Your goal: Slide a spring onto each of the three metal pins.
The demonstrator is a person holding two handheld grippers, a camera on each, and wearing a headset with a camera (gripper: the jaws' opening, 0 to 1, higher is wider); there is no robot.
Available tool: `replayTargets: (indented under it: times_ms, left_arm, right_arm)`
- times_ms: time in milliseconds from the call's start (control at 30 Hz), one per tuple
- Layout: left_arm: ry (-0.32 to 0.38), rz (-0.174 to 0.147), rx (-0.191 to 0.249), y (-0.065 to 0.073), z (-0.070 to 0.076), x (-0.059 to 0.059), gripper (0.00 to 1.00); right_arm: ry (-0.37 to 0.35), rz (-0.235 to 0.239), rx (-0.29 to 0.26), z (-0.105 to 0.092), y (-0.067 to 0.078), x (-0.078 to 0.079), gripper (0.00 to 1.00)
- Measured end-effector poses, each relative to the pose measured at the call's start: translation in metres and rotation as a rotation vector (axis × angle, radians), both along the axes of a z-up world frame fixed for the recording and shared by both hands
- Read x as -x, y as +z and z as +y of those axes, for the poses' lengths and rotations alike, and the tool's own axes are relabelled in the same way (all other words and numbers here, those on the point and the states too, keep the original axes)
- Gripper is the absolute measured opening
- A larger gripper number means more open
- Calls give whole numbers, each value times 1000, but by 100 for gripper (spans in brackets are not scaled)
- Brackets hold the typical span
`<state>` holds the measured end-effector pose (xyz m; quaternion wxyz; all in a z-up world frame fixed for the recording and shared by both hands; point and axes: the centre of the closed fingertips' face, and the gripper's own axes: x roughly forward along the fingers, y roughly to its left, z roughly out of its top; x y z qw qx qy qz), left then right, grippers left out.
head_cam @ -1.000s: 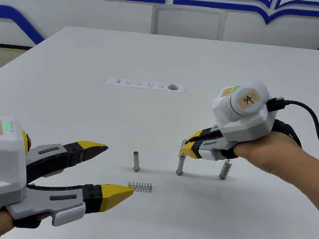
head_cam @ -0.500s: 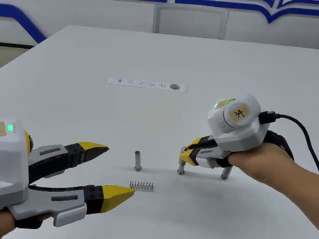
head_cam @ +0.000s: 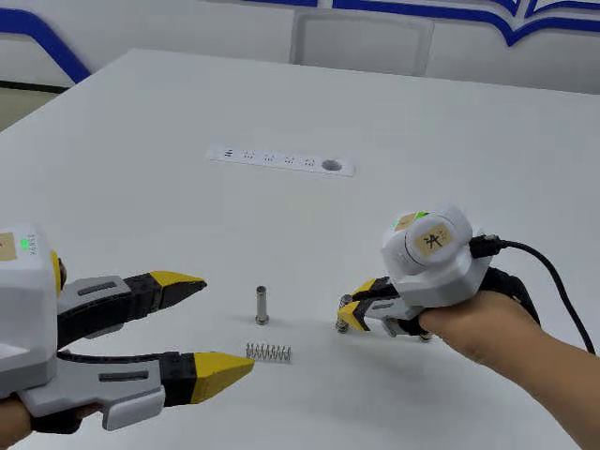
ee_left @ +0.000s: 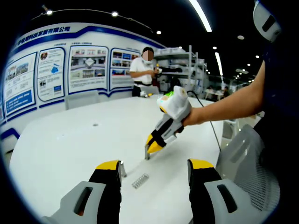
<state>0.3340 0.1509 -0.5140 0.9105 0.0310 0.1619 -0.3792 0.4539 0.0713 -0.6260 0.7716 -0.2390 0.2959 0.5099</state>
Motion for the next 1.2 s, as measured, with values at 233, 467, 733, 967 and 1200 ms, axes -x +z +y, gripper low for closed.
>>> replayTargets:
  times_ms: [233, 467, 733, 967, 1200]
  left_arm:
    - [-3, 1, -3, 0, 0, 0, 58]
    - [-4, 4, -6, -1, 0, 1, 58]
    - [-13, 10, -16, -3, -3, 3, 57]
    - [-20, 10, -23, -4, -5, 4, 57]
    - [-13, 18, -31, -7, -1, 7, 56]
  right_arm:
    - [3, 3, 11, -3, -2, 2, 12]
    - [-2, 14, 22, -15, -8, 13, 15]
    - [51, 27, 16, -8, -5, 39, 14]
    - [169, 12, 3, 24, 1, 58, 14]
    - [251, -6, 34, 42, -1, 61, 14]
